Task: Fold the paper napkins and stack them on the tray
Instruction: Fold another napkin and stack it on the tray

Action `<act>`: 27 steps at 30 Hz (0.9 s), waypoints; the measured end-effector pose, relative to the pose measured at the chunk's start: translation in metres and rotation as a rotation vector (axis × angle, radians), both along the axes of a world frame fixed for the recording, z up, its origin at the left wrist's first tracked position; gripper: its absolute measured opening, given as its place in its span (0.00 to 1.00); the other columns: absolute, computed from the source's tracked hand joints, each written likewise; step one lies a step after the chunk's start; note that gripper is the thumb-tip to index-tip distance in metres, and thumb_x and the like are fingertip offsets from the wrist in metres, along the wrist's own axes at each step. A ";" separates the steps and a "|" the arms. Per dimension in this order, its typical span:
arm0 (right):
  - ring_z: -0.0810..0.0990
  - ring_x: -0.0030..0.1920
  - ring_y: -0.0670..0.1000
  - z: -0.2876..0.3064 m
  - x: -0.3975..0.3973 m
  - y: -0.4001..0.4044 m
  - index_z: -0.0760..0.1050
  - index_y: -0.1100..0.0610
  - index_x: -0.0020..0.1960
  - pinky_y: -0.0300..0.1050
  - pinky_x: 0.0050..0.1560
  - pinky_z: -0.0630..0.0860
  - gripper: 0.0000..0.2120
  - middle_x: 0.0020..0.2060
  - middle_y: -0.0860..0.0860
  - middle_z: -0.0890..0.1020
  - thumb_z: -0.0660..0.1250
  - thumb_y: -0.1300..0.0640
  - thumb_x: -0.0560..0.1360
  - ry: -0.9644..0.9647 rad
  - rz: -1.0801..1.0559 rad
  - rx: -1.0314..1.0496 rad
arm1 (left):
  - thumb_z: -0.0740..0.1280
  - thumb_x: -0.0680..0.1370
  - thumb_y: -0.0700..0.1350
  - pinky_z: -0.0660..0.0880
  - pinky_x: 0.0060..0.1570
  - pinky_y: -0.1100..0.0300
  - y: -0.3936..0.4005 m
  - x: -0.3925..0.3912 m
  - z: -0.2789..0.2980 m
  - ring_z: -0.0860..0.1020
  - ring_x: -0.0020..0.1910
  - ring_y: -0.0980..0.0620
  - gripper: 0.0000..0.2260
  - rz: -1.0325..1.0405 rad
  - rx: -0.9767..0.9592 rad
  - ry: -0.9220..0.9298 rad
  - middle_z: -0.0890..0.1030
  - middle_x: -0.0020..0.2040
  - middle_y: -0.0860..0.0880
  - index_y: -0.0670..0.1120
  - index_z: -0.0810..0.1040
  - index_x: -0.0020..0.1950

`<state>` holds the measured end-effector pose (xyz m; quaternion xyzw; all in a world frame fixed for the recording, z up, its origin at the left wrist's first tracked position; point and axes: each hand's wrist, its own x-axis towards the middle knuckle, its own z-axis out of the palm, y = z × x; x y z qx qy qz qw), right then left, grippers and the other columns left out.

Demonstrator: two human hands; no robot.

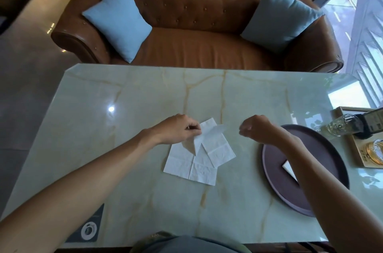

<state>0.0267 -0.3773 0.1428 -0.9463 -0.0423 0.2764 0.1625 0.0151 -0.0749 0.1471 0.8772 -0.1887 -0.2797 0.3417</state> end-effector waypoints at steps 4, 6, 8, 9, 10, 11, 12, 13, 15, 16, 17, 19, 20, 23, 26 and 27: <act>0.66 0.77 0.50 -0.001 -0.006 0.038 0.66 0.50 0.78 0.47 0.75 0.61 0.38 0.77 0.49 0.68 0.78 0.51 0.72 -0.030 0.150 0.209 | 0.65 0.82 0.51 0.77 0.54 0.50 -0.005 0.001 0.009 0.80 0.49 0.53 0.08 -0.112 0.079 0.005 0.84 0.48 0.55 0.51 0.83 0.51; 0.60 0.79 0.47 -0.007 -0.007 0.059 0.70 0.46 0.75 0.54 0.78 0.56 0.32 0.78 0.44 0.67 0.75 0.49 0.74 -0.046 0.261 0.181 | 0.65 0.82 0.53 0.77 0.54 0.48 -0.004 0.000 0.011 0.81 0.50 0.53 0.08 -0.139 0.100 -0.005 0.85 0.48 0.56 0.52 0.83 0.51; 0.69 0.75 0.48 -0.008 -0.006 0.070 0.79 0.47 0.64 0.52 0.75 0.58 0.16 0.69 0.45 0.78 0.71 0.49 0.77 -0.073 0.278 0.115 | 0.66 0.82 0.53 0.77 0.54 0.48 0.001 -0.001 0.012 0.81 0.49 0.53 0.08 -0.121 0.093 -0.029 0.85 0.47 0.56 0.53 0.83 0.51; 0.77 0.67 0.50 -0.007 -0.005 0.072 0.82 0.50 0.59 0.49 0.69 0.63 0.11 0.61 0.46 0.83 0.69 0.49 0.78 -0.095 0.263 0.092 | 0.66 0.82 0.52 0.77 0.53 0.50 0.005 -0.001 0.011 0.81 0.48 0.54 0.08 -0.097 0.081 -0.041 0.84 0.46 0.56 0.52 0.83 0.51; 0.80 0.57 0.53 -0.006 -0.004 0.072 0.83 0.53 0.54 0.47 0.62 0.68 0.10 0.53 0.49 0.85 0.68 0.49 0.79 -0.100 0.237 0.096 | 0.66 0.82 0.52 0.77 0.52 0.52 0.010 -0.001 0.011 0.81 0.46 0.55 0.08 -0.072 0.070 -0.051 0.84 0.45 0.57 0.52 0.83 0.50; 0.81 0.50 0.56 -0.005 -0.003 0.070 0.83 0.56 0.51 0.48 0.55 0.71 0.10 0.47 0.52 0.86 0.68 0.50 0.79 -0.083 0.213 0.117 | 0.66 0.82 0.52 0.77 0.51 0.55 0.015 -0.002 0.010 0.80 0.45 0.57 0.08 -0.050 0.063 -0.059 0.84 0.44 0.58 0.51 0.83 0.50; 0.81 0.46 0.57 -0.004 -0.002 0.067 0.83 0.57 0.49 0.49 0.50 0.74 0.11 0.43 0.54 0.85 0.69 0.50 0.78 -0.065 0.190 0.140 | 0.66 0.82 0.52 0.76 0.49 0.58 0.021 -0.002 0.008 0.80 0.43 0.60 0.08 -0.035 0.060 -0.064 0.83 0.43 0.58 0.51 0.84 0.50; 0.81 0.45 0.58 -0.002 -0.001 0.064 0.84 0.58 0.48 0.51 0.49 0.77 0.10 0.42 0.54 0.85 0.70 0.51 0.78 -0.052 0.171 0.147 | 0.67 0.82 0.51 0.75 0.46 0.61 0.027 -0.003 0.006 0.79 0.42 0.62 0.08 -0.023 0.057 -0.062 0.83 0.42 0.59 0.51 0.84 0.50; 0.81 0.45 0.58 0.000 0.001 0.059 0.84 0.57 0.47 0.53 0.49 0.78 0.10 0.42 0.55 0.85 0.71 0.50 0.76 -0.035 0.131 0.144 | 0.67 0.82 0.49 0.70 0.42 0.69 0.037 -0.006 0.000 0.78 0.40 0.67 0.07 0.004 0.055 -0.048 0.82 0.41 0.59 0.50 0.84 0.49; 0.81 0.45 0.58 0.001 0.002 0.057 0.84 0.58 0.47 0.52 0.49 0.78 0.11 0.42 0.56 0.85 0.72 0.50 0.76 -0.028 0.115 0.153 | 0.67 0.82 0.48 0.68 0.41 0.72 0.041 -0.007 -0.002 0.77 0.38 0.68 0.07 0.019 0.056 -0.041 0.82 0.40 0.59 0.49 0.84 0.48; 0.81 0.44 0.58 0.003 0.003 0.057 0.84 0.58 0.46 0.50 0.48 0.77 0.11 0.42 0.57 0.84 0.73 0.50 0.76 -0.025 0.101 0.170 | 0.67 0.81 0.48 0.67 0.40 0.72 0.045 -0.008 -0.004 0.76 0.37 0.67 0.07 0.030 0.057 -0.042 0.81 0.39 0.58 0.49 0.83 0.47; 0.78 0.41 0.56 0.008 0.004 0.056 0.85 0.59 0.46 0.42 0.42 0.74 0.10 0.41 0.58 0.85 0.74 0.52 0.75 -0.040 0.077 0.210 | 0.67 0.81 0.47 0.69 0.40 0.68 0.053 -0.008 -0.009 0.76 0.36 0.63 0.08 0.051 0.072 -0.050 0.81 0.38 0.57 0.49 0.83 0.45; 0.78 0.40 0.55 0.011 0.004 0.056 0.86 0.59 0.47 0.37 0.39 0.71 0.09 0.41 0.58 0.85 0.74 0.52 0.75 -0.054 0.056 0.226 | 0.67 0.81 0.48 0.71 0.42 0.65 0.057 -0.008 -0.011 0.77 0.37 0.60 0.08 0.059 0.083 -0.044 0.82 0.38 0.56 0.49 0.83 0.45; 0.77 0.40 0.56 0.018 0.005 0.055 0.86 0.60 0.47 0.31 0.35 0.68 0.08 0.41 0.60 0.85 0.75 0.54 0.75 -0.100 0.019 0.246 | 0.70 0.79 0.51 0.76 0.50 0.60 0.067 -0.006 -0.016 0.81 0.45 0.60 0.07 0.070 0.118 0.003 0.85 0.46 0.56 0.51 0.84 0.51; 0.80 0.45 0.60 0.024 0.003 0.062 0.85 0.61 0.47 0.39 0.42 0.73 0.08 0.40 0.59 0.85 0.72 0.55 0.76 -0.095 0.106 0.229 | 0.74 0.73 0.60 0.73 0.64 0.59 0.058 -0.006 -0.015 0.76 0.63 0.61 0.26 0.060 0.124 -0.025 0.78 0.65 0.59 0.55 0.75 0.69; 0.81 0.46 0.58 0.027 0.003 0.066 0.85 0.59 0.46 0.44 0.47 0.76 0.07 0.40 0.56 0.85 0.72 0.55 0.76 -0.084 0.130 0.230 | 0.74 0.72 0.61 0.70 0.67 0.60 0.049 -0.005 -0.012 0.72 0.68 0.61 0.31 0.057 0.101 -0.033 0.73 0.70 0.59 0.56 0.71 0.73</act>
